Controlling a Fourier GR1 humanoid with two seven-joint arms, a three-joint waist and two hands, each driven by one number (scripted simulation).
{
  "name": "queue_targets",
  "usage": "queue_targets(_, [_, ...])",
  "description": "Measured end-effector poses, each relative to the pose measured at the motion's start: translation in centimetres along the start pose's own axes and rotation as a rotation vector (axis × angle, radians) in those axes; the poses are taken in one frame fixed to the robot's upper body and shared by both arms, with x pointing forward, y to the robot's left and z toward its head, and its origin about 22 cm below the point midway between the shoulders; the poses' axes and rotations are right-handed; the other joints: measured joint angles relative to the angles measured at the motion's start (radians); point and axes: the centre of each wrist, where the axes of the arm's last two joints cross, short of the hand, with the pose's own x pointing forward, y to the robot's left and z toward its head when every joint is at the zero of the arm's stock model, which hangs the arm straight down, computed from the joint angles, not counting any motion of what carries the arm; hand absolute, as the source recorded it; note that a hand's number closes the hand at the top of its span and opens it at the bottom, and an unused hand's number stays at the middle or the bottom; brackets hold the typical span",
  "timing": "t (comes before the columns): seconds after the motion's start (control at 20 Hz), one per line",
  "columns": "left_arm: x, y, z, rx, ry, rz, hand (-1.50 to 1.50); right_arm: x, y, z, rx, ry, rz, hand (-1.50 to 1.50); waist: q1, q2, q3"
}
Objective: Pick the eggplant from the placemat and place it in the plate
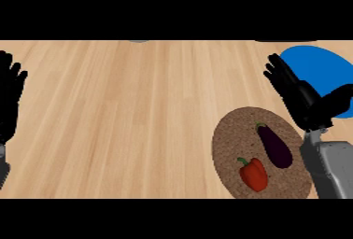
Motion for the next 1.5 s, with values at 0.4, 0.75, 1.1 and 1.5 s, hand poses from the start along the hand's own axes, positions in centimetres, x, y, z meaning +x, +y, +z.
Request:
queue_targets(0.4, [-7.1,-4.0,4.4,-0.195,0.288,0.026,0.0,7.1,-7.5,-1.3,0.05,-0.105,0.31,1.5,0.023,0.04,-0.001])
queue_targets(0.75, [-11.6,-7.3,7.4,-0.32,0.415,0.071,0.0,3.1,-14.4,0.8,-0.142,-0.182,0.363,-1.5,0.031,0.039,0.007])
queue_targets(1.1, [-12.3,-7.8,8.1,-0.35,0.412,0.084,0.0,3.0,-18.1,1.7,-0.037,-0.166,0.456,-1.5,0.031,0.027,0.009])
queue_targets(1.5, [-12.5,-7.7,7.9,-0.351,0.417,0.082,0.0,7.4,-17.6,0.8,0.269,0.059,0.763,-1.5,0.031,0.022,0.008])
